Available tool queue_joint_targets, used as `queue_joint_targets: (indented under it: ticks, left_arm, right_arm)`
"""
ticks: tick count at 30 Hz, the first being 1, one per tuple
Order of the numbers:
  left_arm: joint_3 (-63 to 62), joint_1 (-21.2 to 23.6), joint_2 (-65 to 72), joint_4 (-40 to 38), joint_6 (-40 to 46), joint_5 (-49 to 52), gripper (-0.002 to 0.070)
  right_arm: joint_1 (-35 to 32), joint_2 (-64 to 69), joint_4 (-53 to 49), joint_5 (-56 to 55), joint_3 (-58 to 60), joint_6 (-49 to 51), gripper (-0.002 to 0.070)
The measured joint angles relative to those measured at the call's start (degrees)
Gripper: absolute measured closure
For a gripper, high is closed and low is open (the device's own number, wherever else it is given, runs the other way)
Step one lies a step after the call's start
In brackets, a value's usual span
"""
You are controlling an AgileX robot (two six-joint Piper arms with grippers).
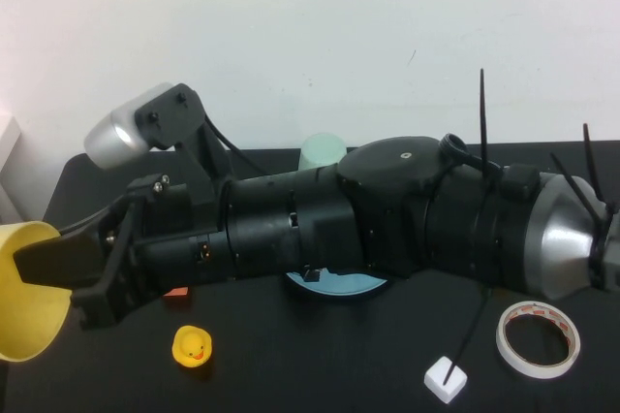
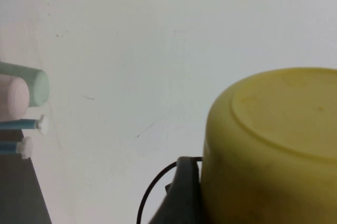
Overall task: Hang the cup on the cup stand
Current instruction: Adjust the cup with two arms
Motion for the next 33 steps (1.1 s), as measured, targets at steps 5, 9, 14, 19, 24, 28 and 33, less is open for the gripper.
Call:
queue_joint_targets:
  ticks: [5,9,14,19,24,28,33]
  left_arm:
    - [0.00,0.00,0.00,0.00,1.06,-0.13,0.0064]
    - [0.00,0.00,0.00,0.00,1.53,-0.13,0.0064]
    - [0.00,0.00,0.00,0.00,3.63,-0.13,0.0064]
    - [0.00,0.00,0.00,-0.11,4.78,-0.13,0.0064]
    - [0.00,0.00,0.00,-0.21,8.41,-0.43,0.0064]
    - [0.00,0.00,0.00,-0.21,13.79,-1.26,0.0064]
    - [0.00,0.00,0.00,-0.33,17.70,-1.62,0.0064]
  right_arm:
    - [0.00,0.00,0.13,0.23,-0.01,-0.26,0.0657]
    - [0.00,0.00,0.13,0.23,-0.01,-0.29,0.0657]
    - [0.00,0.00,0.13,0.31,-0.01,-0.49,0.0657]
    - [0.00,0.00,0.13,0.58,-0.01,-0.62,0.0657]
    - [0.00,0.00,-0.81,0.84,-0.01,-0.72,0.0632]
    - [0.00,0.08,-2.42,1.44,-0.01,-0.72,0.0528]
    - [-1.14,0.08,-3.73,3.67,-0.01,-0.72,0.0338]
